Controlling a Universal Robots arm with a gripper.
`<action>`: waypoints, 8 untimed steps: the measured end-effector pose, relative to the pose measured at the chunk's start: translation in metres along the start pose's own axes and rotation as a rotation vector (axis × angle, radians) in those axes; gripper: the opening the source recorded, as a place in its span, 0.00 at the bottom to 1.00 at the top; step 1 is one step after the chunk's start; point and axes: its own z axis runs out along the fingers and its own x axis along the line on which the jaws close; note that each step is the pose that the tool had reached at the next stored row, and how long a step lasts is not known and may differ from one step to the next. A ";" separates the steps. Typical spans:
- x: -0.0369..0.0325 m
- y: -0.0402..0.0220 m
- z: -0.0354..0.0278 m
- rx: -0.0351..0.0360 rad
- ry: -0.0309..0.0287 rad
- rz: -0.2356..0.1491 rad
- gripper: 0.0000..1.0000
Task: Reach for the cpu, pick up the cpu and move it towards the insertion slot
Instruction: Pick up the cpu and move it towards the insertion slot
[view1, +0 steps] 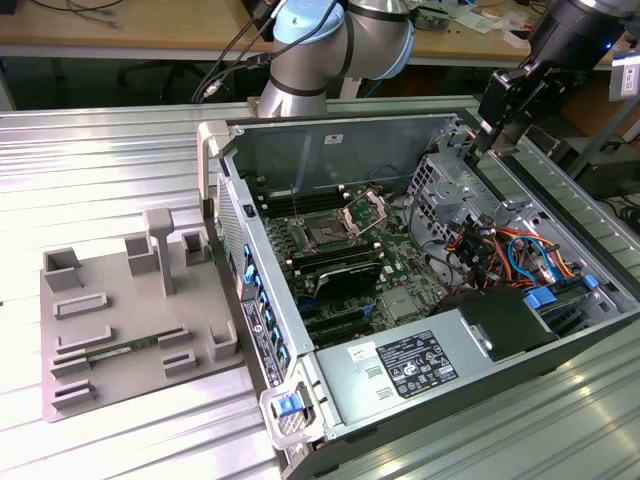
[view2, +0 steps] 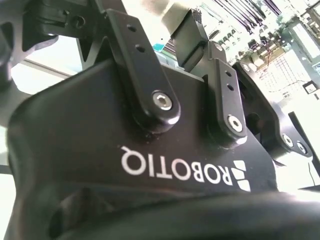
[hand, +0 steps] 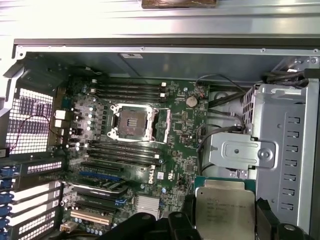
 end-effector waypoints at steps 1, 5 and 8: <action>-0.0020 -0.0002 0.0000 0.0001 0.0000 0.000 0.55; -0.0089 -0.0009 -0.0001 0.0001 0.0000 0.000 0.55; -0.0137 -0.0014 -0.0001 0.0001 0.0000 0.000 0.55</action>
